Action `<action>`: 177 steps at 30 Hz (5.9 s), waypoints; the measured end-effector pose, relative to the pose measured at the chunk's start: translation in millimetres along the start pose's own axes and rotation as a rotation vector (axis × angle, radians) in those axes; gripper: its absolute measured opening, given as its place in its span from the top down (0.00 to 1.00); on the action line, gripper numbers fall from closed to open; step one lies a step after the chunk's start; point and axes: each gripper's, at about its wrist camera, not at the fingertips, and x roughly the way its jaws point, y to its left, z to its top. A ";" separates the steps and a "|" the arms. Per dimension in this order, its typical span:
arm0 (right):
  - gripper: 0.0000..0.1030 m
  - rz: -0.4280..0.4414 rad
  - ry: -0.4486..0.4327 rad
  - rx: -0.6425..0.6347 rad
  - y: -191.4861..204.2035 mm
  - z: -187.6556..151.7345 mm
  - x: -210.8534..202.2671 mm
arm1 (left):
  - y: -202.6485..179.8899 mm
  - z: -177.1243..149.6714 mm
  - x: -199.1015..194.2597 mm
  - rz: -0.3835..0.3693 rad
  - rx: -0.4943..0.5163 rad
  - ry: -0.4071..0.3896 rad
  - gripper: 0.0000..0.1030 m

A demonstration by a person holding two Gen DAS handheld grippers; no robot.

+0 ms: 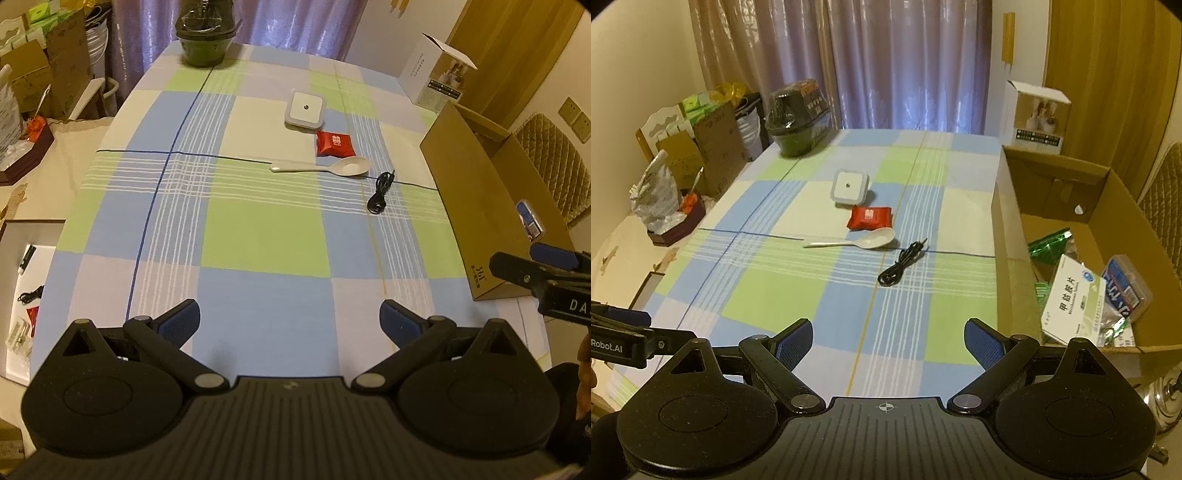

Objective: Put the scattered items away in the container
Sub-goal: 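Withdraw both open grippers from the cardboard box back over the table, then grasp the black cable with the right gripper while the left grasps the white spoon, then lift the white spoon with the left gripper while the right lifts the black cable, then carry the spoon and cable over the box and open both grippers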

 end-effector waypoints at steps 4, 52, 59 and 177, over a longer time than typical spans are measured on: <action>0.09 0.005 0.007 0.022 -3.5 4.4 17.5 | 1.3 8.6 9.9 -0.006 0.054 -0.009 0.01; 0.83 -0.021 0.048 0.072 -45.7 45.3 221.8 | -31.1 139.6 230.4 -0.152 0.580 0.047 0.68; 0.83 -0.006 0.068 0.094 -47.3 33.2 206.3 | -28.1 116.4 210.6 -0.135 0.480 0.128 0.91; 0.84 -0.103 -0.243 0.014 -56.6 39.2 -18.3 | -147.4 76.3 39.5 -0.198 0.367 -0.174 0.74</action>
